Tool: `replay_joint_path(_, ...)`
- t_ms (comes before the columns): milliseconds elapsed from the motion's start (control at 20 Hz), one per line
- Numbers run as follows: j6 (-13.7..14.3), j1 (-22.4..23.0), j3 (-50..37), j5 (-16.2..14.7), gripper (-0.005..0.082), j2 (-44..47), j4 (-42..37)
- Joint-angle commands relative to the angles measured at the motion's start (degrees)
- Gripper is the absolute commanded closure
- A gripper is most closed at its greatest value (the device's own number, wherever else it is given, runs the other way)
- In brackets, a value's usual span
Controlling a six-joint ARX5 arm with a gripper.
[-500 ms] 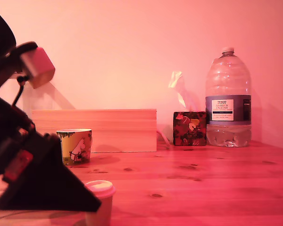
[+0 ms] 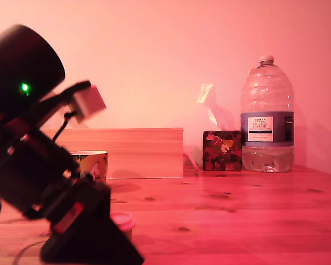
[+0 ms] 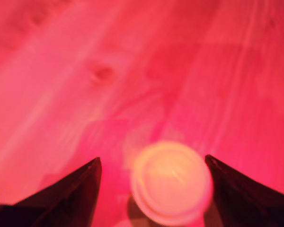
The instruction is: Pick up the coffee capsules from the table one by one and drop them inside the nearest coffee cup
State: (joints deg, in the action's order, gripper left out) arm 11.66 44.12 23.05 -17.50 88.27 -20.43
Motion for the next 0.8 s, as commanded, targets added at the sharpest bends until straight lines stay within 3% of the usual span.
replay_joint_path(0, 0.72, 0.04, -0.42, -0.02, 0.0131, 0.22, 0.96)
replay_joint_path(150, 0.85, 0.04, -0.42, -0.02, 0.0184, 0.22, 1.27)
replay_joint_path(400, 2.32, 0.02, -0.42, -0.02, 0.0505, 0.2, 2.97)
replay_joint_path(750, 2.27, -0.09, -0.42, -0.04, 0.0601, 0.13, 2.82)
